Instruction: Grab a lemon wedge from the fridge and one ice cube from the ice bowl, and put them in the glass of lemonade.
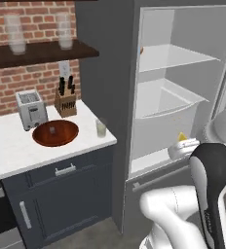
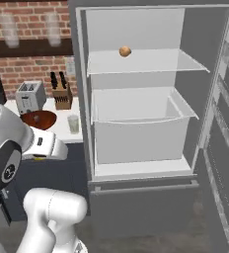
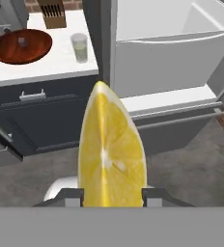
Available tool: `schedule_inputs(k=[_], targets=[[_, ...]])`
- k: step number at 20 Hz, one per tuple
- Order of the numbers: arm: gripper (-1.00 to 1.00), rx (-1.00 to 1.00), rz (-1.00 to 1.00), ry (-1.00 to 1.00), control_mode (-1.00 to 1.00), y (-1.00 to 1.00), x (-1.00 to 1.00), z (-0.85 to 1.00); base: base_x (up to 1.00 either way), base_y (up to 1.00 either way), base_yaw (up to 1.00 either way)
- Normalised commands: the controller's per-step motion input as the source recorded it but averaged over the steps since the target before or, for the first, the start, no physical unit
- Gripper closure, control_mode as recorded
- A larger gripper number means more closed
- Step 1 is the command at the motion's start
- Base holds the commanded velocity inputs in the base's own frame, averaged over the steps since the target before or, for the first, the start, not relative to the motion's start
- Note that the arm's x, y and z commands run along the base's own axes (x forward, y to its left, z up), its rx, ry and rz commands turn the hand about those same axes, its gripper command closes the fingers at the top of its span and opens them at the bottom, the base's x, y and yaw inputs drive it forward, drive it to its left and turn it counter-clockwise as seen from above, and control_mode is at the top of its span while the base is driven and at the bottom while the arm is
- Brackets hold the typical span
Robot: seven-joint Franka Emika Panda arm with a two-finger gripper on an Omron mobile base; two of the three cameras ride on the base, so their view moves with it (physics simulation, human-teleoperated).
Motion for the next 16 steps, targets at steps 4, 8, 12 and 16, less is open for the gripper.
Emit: schedule_inputs(k=[4, 8, 12, 16], targets=[[1.00, 0.00, 0.00, 0.00, 1.00, 0.00, 0.00, 0.00, 0.26, 1.00, -0.50], [1.00, 0.00, 0.00, 0.00, 1.00, 0.00, 0.00, 0.00, 0.34, 1.00, -0.35], [1.00, 0.00, 0.00, 0.00, 1.00, 0.00, 0.00, 0.00, 0.28, 0.98, -0.19], [1.00, 0.00, 0.00, 0.00, 1.00, 0.00, 0.00, 0.00, 0.31, 0.49, -0.09]])
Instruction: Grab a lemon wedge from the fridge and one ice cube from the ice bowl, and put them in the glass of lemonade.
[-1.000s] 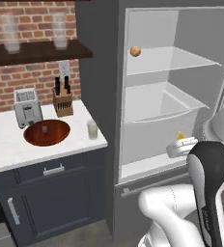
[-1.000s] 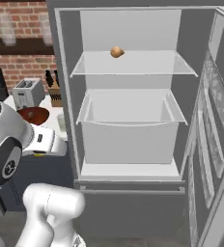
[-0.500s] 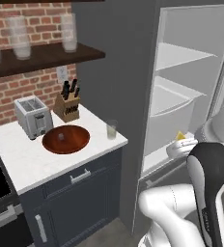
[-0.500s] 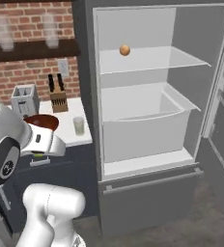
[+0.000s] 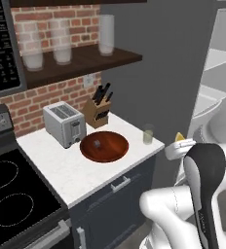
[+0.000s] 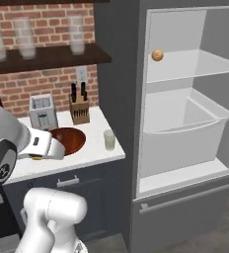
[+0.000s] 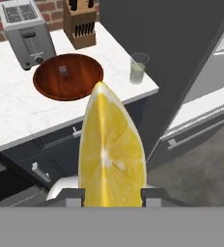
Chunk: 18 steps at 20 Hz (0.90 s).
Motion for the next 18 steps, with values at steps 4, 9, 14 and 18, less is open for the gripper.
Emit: schedule_inputs(k=[4, 9, 14, 18], targets=[[1.00, 0.00, 0.00, 0.00, 1.00, 0.00, 0.00, 0.00, 0.74, -0.08, -0.16], [1.00, 0.00, 0.00, 0.00, 1.00, 0.00, 0.00, 0.00, 0.47, -0.02, -0.20], [1.00, 0.00, 0.00, 0.00, 1.00, 0.00, 0.00, 0.00, 0.06, 0.00, -0.04], [1.00, 0.00, 0.00, 0.00, 1.00, 0.00, 0.00, 0.00, 0.00, 0.00, 0.00]])
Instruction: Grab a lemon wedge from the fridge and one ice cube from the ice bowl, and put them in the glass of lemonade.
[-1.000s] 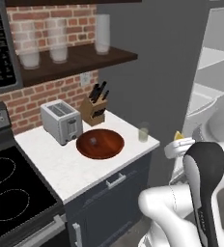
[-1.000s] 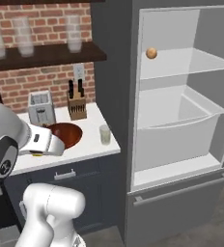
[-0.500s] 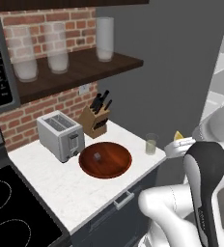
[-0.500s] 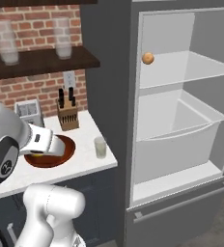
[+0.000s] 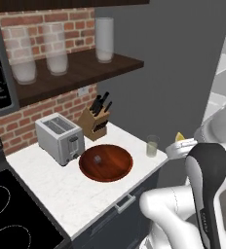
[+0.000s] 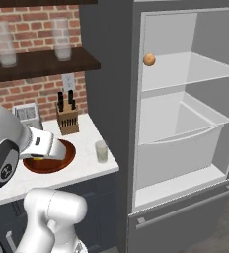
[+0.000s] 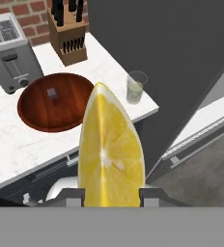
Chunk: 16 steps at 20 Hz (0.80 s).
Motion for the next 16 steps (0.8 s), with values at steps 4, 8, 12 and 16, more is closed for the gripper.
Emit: schedule_inputs(k=[4, 8, 12, 16], targets=[[1.00, 0.00, 0.00, 0.00, 1.00, 0.00, 0.00, 0.00, 0.00, 0.00, 0.00], [1.00, 0.00, -0.06, 0.06, -1.00, 0.11, 0.17, 0.00, 0.03, 0.01, -0.01], [1.00, -0.02, -0.18, 0.18, -1.00, 0.18, 0.54, 0.00, 0.00, 0.00, 0.00], [1.00, 0.00, -0.08, 0.02, -1.00, 0.00, 0.32, -0.30, 0.00, 0.00, 0.00]])
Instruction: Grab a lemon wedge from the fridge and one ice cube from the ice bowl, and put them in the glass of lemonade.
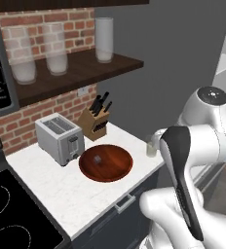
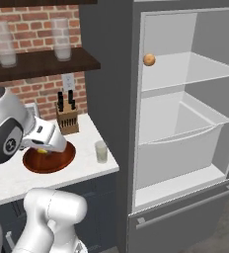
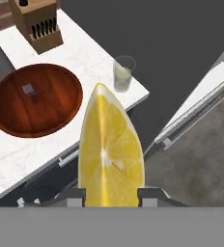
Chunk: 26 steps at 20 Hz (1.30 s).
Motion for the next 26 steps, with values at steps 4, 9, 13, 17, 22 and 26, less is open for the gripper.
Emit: schedule_inputs(k=[4, 9, 13, 17, 22, 26], targets=[[1.00, 0.00, -0.23, 0.00, -1.00, -0.05, 0.58, -0.07, 0.00, 0.00, 0.00], [1.00, 0.00, -0.24, 0.00, -1.00, 0.00, 0.43, 0.00, 0.00, 0.00, 0.00], [1.00, 0.06, -0.12, 0.02, -1.00, -0.31, 0.91, -0.34, 0.00, 0.00, 0.00], [1.00, 0.10, -0.01, 0.07, -1.00, -0.38, 1.00, -0.54, 0.00, 0.00, 0.00], [1.00, 0.06, 0.01, 0.07, -1.00, -0.18, 0.60, -0.38, 0.00, 0.00, 0.00], [1.00, 0.01, 0.00, 0.03, -1.00, 0.00, 0.13, -0.23, 0.00, 0.00, 0.00]])
